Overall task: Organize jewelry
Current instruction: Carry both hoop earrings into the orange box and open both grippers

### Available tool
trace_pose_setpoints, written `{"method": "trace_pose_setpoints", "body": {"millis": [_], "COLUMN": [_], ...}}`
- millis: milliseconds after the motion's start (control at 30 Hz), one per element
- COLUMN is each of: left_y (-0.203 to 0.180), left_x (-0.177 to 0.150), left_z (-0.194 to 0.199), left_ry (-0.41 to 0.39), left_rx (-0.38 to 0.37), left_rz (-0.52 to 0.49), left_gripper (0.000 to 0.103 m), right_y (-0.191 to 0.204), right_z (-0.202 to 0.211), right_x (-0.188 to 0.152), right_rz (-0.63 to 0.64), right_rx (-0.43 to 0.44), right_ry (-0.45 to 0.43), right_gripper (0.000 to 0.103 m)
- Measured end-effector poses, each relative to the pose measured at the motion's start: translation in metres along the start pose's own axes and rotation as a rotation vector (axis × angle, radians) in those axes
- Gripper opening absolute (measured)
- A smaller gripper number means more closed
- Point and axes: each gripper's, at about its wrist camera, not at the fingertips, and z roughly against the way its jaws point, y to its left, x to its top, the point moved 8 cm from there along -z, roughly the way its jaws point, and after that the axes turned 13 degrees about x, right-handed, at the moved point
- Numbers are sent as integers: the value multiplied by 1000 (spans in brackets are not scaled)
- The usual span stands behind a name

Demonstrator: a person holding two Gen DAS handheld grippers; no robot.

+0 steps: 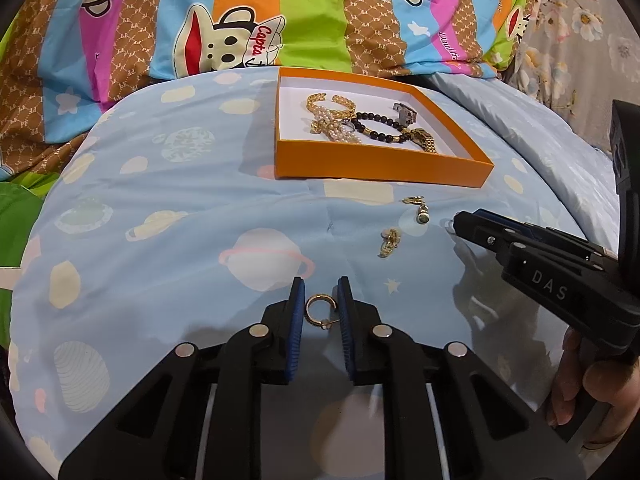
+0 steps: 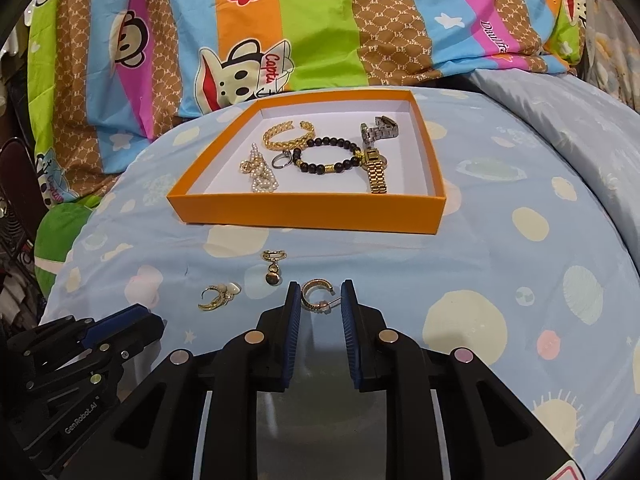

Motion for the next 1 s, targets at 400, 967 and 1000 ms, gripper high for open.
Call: {"method": "trace_pose_setpoints", "body": {"millis": [400, 967, 1000], "left_y": [-14, -21, -21], "left_x": [-2, 110, 120], "left_z": [24, 23, 17], "left_ry": [-21, -174, -174], "left_rx": [-63, -29, -30], "left_rz": [-9, -51, -43], "left_gripper": [16, 16, 16], "right_y": [-5, -15, -16], "right_z": [31, 36, 33], "right_x": [-2, 80, 87], "right_rz": [-22, 44, 40], "right_rx": [12, 19, 24], "right_ry": [-49, -146, -148], "right_gripper": [19, 19, 19]}}
